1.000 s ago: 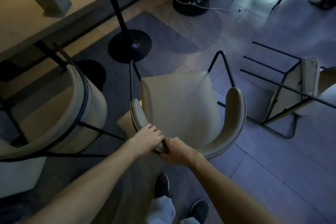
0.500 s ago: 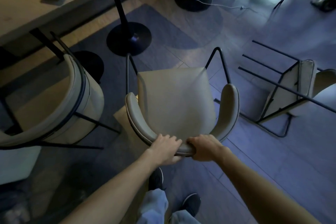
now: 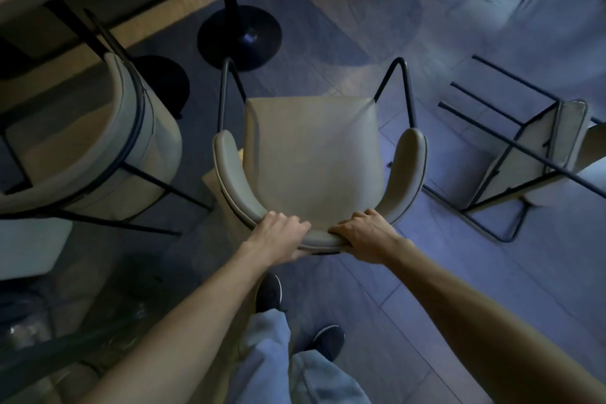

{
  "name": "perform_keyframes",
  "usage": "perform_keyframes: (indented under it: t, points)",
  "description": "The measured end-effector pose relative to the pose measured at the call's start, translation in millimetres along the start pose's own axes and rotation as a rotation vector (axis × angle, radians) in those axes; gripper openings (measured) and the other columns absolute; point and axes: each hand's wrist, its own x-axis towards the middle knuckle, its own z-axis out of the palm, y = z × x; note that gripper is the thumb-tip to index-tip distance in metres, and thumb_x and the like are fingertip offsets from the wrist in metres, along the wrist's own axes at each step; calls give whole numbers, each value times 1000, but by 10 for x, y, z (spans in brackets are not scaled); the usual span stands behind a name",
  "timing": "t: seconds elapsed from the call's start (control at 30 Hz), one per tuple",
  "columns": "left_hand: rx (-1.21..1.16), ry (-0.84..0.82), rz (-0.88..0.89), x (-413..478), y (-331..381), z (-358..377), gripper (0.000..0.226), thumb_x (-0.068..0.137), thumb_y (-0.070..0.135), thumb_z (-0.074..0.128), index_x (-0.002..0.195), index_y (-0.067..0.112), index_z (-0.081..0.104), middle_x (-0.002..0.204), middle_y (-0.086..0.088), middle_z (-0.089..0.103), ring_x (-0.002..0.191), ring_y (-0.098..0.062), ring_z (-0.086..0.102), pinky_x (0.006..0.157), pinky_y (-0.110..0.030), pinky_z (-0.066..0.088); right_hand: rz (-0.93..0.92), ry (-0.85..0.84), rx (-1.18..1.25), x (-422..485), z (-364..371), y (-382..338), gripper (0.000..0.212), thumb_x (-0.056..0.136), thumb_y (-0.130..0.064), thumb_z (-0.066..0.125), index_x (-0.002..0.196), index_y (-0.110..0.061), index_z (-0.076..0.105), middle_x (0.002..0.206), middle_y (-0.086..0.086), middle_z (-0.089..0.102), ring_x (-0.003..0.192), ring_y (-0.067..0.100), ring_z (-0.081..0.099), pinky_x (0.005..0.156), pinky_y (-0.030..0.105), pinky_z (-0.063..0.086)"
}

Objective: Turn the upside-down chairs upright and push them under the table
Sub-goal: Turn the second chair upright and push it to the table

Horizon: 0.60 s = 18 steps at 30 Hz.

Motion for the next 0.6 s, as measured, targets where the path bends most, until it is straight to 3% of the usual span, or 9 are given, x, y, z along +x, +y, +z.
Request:
perform_keyframes:
  t: [0.3, 0.5, 0.6]
  points:
    - [-10, 3, -150, 257, -110, -232, 46, 91, 57, 55, 108, 14, 61, 104, -11, 68, 98, -34, 66, 80, -42, 48, -16, 16, -32, 276, -310, 295, 41, 91, -36, 59, 131, -38, 55, 125, -8, 65, 115, 21, 60, 97, 40, 41]
    - [-94, 29, -282, 743, -363, -454, 48, 89, 57, 58, 110, 14, 64, 109, -12, 67, 102, -34, 65, 83, -41, 49, 49, 112, -124, 700, -633, 625, 38, 92, -29, 58, 128, -40, 57, 121, -10, 65, 113, 23, 54, 97, 44, 34]
    - [-139, 42, -326, 968, -530, -583, 49, 91, 58, 55, 110, 14, 64, 111, -12, 66, 104, -35, 64, 83, -40, 48, 89, 120, -119, 950, -818, 754, 40, 91, -25, 62, 128, -40, 58, 121, -8, 65, 116, 25, 51, 106, 52, 26]
